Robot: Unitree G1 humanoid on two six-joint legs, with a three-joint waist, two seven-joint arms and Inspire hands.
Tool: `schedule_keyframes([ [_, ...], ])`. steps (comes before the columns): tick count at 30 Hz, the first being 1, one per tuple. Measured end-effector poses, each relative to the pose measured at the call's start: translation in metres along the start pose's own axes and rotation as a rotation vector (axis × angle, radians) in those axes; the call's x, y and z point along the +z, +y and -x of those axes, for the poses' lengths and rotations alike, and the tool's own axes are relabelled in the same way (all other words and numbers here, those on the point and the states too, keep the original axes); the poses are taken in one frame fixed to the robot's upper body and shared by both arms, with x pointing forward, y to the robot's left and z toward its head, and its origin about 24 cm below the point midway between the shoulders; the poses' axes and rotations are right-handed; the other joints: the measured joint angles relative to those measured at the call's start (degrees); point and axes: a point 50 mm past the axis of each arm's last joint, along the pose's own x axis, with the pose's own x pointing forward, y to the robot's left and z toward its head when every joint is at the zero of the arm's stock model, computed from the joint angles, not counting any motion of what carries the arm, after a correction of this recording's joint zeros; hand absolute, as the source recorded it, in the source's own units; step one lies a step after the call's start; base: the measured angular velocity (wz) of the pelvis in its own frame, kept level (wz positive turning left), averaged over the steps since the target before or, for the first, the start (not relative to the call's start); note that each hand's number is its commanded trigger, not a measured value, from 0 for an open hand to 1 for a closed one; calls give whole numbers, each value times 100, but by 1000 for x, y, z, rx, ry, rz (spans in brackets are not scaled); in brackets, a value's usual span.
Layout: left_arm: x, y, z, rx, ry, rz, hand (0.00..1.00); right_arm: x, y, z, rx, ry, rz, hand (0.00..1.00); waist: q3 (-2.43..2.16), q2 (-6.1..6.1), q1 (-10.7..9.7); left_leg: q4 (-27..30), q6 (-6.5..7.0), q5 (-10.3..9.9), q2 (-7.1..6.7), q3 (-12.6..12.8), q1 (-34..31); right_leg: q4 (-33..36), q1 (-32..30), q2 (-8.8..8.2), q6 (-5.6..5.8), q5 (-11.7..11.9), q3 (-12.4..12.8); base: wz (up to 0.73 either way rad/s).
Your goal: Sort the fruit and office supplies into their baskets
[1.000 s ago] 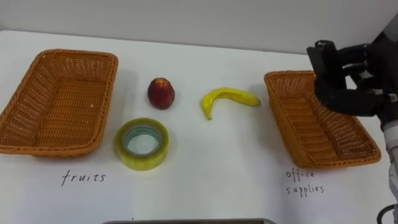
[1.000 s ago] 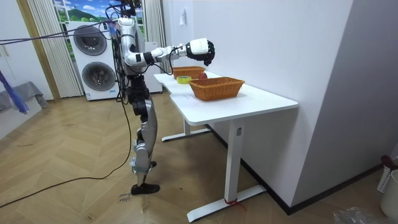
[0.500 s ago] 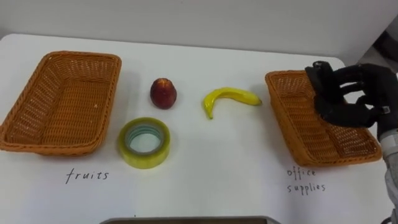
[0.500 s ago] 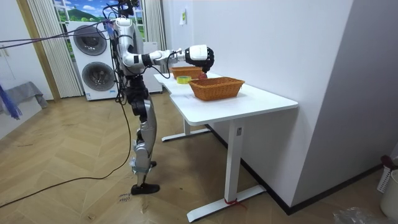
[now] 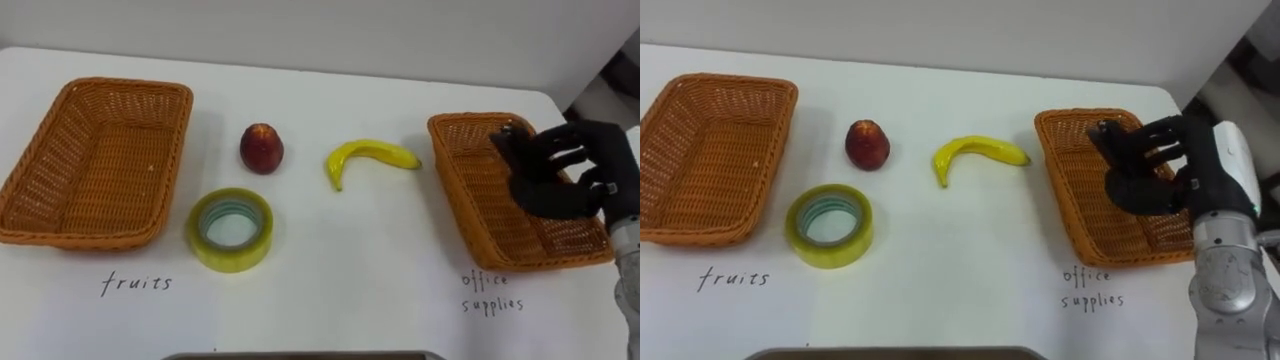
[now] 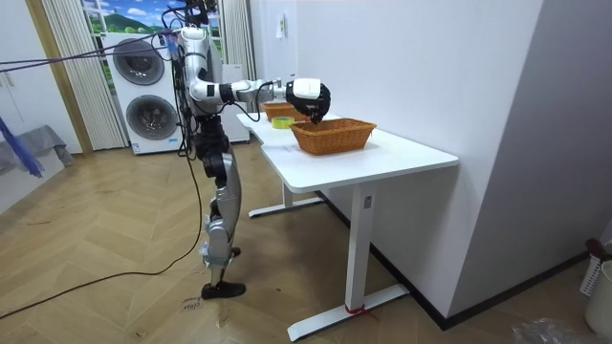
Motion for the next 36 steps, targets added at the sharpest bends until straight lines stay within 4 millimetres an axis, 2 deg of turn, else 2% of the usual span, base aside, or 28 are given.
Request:
schedule_keyframes([
  [1, 0, 0, 0, 0, 1, 0, 0, -1, 0, 0, 9, 11, 2, 7, 2, 6, 0, -15, 0, 0, 0, 1, 1, 6, -1, 0, 0, 0, 1, 0],
  [2, 0, 0, 0, 0, 1, 0, 0, -2, 1, 0, 12, 15, 4, 0, 3, 8, -2, -22, 0, 0, 0, 1, 0, 10, -1, 1, 0, 0, 3, -3],
  [14, 11, 2, 0, -3, -34, 11, 0, -5, 2, 0, 62, 52, 36, 0, -10, -5, 13, -41, 0, 0, 0, 8, 34, 11, 10, 3, 0, 0, 16, 0],
  [26, 8, 4, 0, 3, -18, 14, 0, -6, 3, 0, 89, 70, 68, 0, 12, 22, 9, -68, 1, -1, 5, 14, 62, 89, -9, 7, 0, 0, 15, -1],
  [36, 9, 4, 0, 4, -18, 26, 0, -5, 3, 0, 85, 65, 71, 0, -17, 16, 6, -65, 1, -1, 5, 14, 98, 85, -4, 9, 0, 0, 14, 0],
])
